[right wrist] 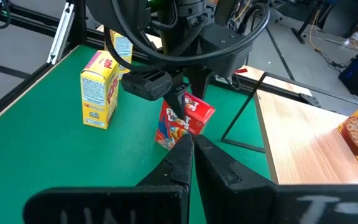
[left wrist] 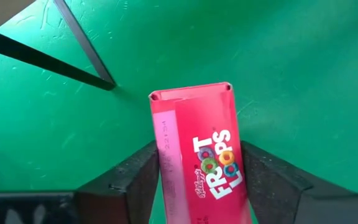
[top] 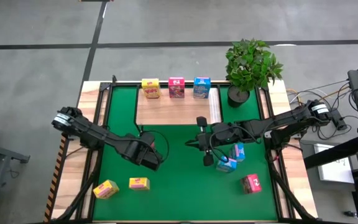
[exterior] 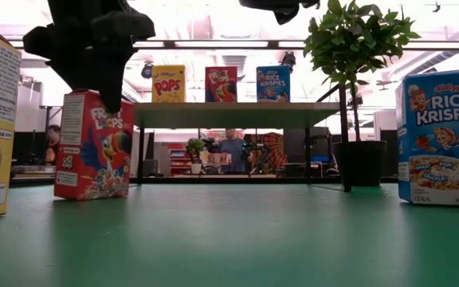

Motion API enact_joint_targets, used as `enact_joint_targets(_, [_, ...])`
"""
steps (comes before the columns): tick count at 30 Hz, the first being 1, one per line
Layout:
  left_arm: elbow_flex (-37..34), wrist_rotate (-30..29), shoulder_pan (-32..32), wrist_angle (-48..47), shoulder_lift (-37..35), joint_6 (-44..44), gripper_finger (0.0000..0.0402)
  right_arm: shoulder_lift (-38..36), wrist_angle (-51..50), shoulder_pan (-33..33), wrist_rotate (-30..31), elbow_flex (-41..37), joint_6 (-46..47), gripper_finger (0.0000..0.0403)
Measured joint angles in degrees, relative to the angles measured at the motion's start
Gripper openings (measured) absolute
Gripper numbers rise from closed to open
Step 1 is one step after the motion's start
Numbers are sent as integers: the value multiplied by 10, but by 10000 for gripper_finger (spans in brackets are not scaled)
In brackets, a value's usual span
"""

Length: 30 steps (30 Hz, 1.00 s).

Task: Stack cereal on shelf
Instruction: Put the top red cereal box on the shelf aligned with the other red cereal box

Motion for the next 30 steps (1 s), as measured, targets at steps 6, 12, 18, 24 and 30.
enact_joint_targets(6, [5, 1, -5, 0, 0, 15, 167, 0, -6, 0, 0, 0, 5, 9])
enact_joint_targets(12, [74, 5, -11, -7, 0, 132, 158, 0, -22, 0, 0, 0, 5, 9])
enact_joint_targets(18, [201, 16, -16, -56, 0, 265, 157, -5, -46, 0, 0, 0, 7, 9])
enact_joint_targets(24, [323, 10, -9, -132, -1, 391, 157, -8, -75, 4, -6, 0, 11, 9])
enact_joint_targets(30, [402, 0, 33, -131, -1, 550, 157, -11, -88, 7, -7, 0, 28, 9])
